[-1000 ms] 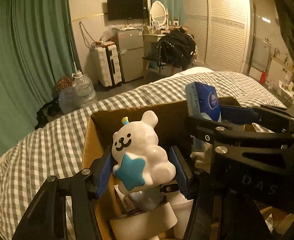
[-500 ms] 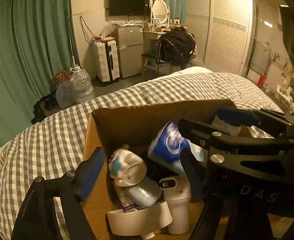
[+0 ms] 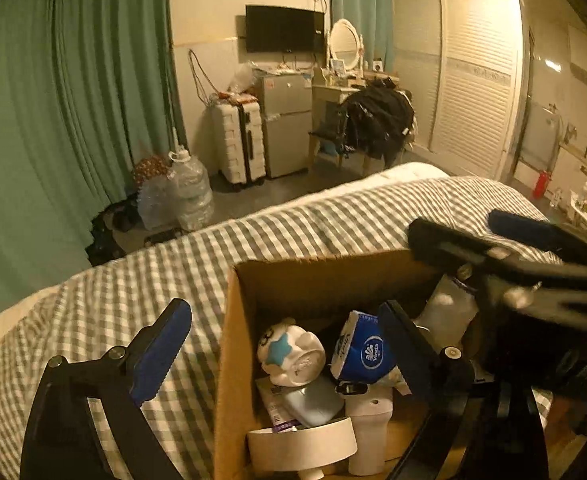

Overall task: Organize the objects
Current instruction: 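Open both tools and lift them out of the box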

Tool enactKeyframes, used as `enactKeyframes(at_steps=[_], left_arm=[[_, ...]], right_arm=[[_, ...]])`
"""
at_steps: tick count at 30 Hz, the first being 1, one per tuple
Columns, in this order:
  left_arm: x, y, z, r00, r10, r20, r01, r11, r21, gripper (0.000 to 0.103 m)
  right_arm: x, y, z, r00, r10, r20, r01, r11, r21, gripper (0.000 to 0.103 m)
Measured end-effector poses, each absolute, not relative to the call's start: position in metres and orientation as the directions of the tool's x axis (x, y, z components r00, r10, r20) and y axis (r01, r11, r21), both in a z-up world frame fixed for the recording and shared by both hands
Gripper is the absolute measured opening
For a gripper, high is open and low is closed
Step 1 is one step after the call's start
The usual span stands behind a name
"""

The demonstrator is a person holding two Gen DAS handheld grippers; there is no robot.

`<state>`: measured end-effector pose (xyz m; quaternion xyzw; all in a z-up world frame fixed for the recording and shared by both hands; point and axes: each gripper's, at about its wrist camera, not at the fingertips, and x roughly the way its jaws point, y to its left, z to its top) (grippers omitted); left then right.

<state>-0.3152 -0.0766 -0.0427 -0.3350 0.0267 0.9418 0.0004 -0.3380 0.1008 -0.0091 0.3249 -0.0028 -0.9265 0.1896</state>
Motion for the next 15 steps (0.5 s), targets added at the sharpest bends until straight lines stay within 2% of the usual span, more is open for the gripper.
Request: enactKeyframes(at_steps=[4, 6, 15], left_arm=[[-0.296, -0.074, -0.019, -0.805, -0.034, -0.592, -0.001, -0.998, 0.059, 0.100], [-0.285, -0.069, -0.006, -0.824, -0.041, -0.564, 0.006, -0.998, 0.064, 0.101], [-0.210, -0.055, 0.053, -0.888, -0.100, -0.450, 0.076, -0.995, 0.072, 0.103]], right_arm=[[-0.324, 0.114, 0.014, -0.763, -0.323, -0.560, 0.316, -0.942, 0.113, 0.093], [-0.311, 0.124, 0.027, -0.795, -0.306, -0.525, 0.291, -0.950, 0.112, 0.097], [-0.243, 0.156, 0.088, -0.849, -0.307, -0.430, 0.289, -0.951, 0.110, 0.100]])
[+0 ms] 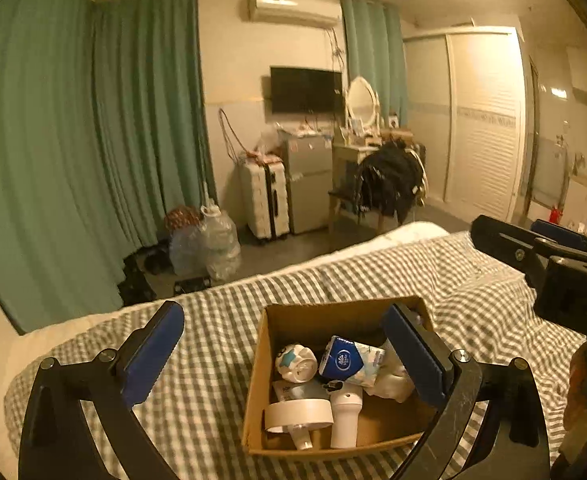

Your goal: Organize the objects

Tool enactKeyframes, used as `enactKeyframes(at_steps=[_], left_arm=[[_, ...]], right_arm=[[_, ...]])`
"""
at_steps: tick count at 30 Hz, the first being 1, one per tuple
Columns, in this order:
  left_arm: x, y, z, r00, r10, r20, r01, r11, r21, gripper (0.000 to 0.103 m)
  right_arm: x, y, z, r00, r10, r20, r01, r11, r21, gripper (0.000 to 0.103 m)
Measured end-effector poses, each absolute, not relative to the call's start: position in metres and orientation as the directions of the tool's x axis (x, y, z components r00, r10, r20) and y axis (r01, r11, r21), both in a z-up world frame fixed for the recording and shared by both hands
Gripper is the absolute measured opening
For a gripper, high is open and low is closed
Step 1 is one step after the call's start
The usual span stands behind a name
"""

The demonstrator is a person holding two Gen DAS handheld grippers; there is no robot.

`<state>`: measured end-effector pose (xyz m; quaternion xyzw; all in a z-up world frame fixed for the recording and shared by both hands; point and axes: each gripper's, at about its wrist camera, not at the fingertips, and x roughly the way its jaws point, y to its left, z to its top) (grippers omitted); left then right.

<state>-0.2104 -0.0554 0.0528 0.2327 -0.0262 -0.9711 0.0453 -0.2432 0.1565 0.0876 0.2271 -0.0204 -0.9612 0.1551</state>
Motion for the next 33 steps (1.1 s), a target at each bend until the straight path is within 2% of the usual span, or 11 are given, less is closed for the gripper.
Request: enactKeyframes(at_steps=[9, 16, 21, 27, 33], left_arm=[[-0.126, -0.062, 0.071, -0.920, -0.090, -0.383, 0.089, -0.996, 0.019, 0.103], [-0.076, -0.063, 0.056, -0.919, -0.117, -0.377, 0.121, -0.993, 0.012, 0.103], [-0.062, -0.055, 0.037, -0.908, -0.121, -0.400, 0.126, -0.992, 0.014, 0.103], [-0.048, -0.053, 0.008, -0.901, -0.218, -0.375, 0.214, -0.975, 0.054, 0.103], [-0.058, -0.064, -0.014, -0.874, -0.222, -0.432, 0.240, -0.971, 0.014, 0.103]], right_arm=[[-0.165, 0.174, 0.133, -0.878, -0.335, -0.342, 0.323, -0.942, 0.093, 0.101], [-0.109, 0.183, 0.129, -0.889, -0.337, -0.310, 0.350, -0.937, 0.015, 0.101], [-0.081, 0.194, 0.098, -0.888, -0.337, -0.313, 0.347, -0.938, 0.024, 0.102], [-0.068, 0.200, 0.037, -0.903, -0.274, -0.331, 0.295, -0.956, -0.014, 0.102], [-0.083, 0.195, -0.008, -0.879, -0.269, -0.393, 0.306, -0.952, -0.032, 0.102]])
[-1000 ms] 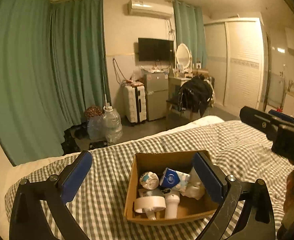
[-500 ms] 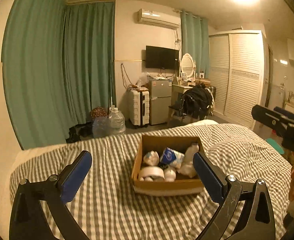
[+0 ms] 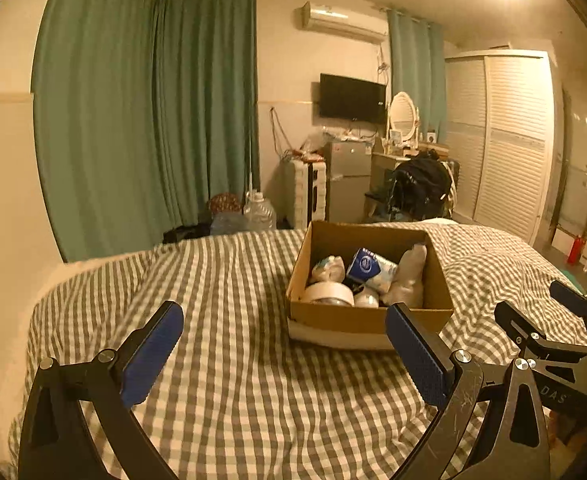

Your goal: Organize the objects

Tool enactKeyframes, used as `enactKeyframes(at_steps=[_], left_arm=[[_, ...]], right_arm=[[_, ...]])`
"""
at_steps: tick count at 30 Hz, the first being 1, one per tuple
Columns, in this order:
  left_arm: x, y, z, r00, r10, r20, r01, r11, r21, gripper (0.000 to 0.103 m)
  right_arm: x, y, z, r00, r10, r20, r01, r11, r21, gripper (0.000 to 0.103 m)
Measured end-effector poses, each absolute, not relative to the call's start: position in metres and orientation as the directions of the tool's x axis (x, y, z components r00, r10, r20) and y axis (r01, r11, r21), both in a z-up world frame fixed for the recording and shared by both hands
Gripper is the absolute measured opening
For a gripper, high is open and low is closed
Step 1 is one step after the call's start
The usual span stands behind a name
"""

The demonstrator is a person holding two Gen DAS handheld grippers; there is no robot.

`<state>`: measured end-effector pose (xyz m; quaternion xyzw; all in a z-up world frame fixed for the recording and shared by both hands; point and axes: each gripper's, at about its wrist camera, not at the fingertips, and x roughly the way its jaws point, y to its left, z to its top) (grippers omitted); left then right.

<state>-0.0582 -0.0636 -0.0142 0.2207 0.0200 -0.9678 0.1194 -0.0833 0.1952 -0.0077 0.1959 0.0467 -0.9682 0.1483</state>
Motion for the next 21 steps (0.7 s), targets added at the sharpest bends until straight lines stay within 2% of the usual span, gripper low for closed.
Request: enactKeyframes(at_steps=[21], left_arm=[[-0.0577, -0.0631, -0.0228, -0.858, -0.238, -0.455, 0.245, -0.969, 0.046, 0.103]], right_arm=[[-0.0785, 0.1912, -0.0042, -0.890, -0.280, -0.360, 0.313, -0.949, -0.035, 0.102]])
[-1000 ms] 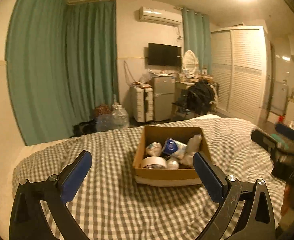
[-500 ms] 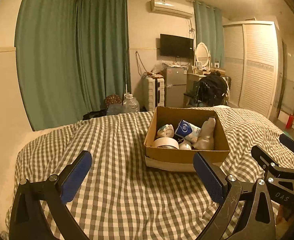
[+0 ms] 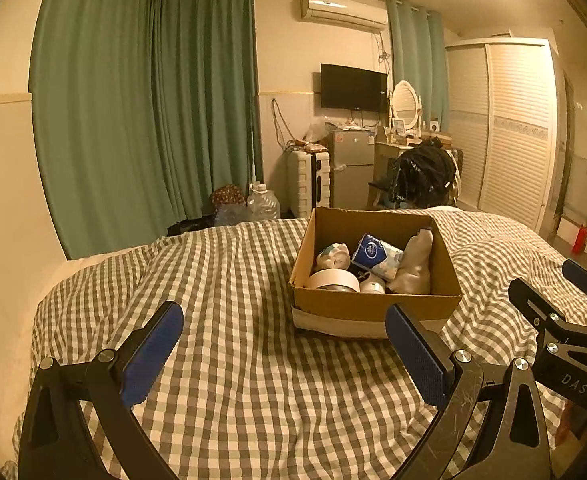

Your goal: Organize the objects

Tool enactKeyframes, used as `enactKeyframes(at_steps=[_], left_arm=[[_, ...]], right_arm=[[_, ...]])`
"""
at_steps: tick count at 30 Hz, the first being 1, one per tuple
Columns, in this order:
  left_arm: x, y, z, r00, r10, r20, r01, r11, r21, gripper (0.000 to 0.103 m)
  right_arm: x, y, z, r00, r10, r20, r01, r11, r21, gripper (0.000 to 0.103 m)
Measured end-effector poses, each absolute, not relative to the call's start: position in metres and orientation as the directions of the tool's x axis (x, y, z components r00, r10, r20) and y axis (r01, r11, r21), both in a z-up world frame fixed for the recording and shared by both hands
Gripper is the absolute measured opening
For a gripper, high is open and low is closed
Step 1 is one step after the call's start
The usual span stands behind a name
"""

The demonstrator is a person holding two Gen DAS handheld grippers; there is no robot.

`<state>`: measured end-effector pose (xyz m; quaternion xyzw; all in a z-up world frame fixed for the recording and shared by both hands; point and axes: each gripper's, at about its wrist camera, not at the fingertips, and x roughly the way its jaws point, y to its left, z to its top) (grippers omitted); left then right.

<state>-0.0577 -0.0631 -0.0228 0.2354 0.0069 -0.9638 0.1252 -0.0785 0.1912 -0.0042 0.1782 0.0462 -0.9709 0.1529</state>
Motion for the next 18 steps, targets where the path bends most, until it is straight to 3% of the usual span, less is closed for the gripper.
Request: enactKeyframes(at_steps=[18], left_arm=[[-0.0583, -0.0631, -0.0234, -0.853, -0.245, -0.460, 0.249, -0.967, 0.054, 0.103]], right_arm=[[-0.0811, 0.1902, -0.0081, -0.883, -0.276, -0.379, 0.311, -0.950, -0.032, 0.102]])
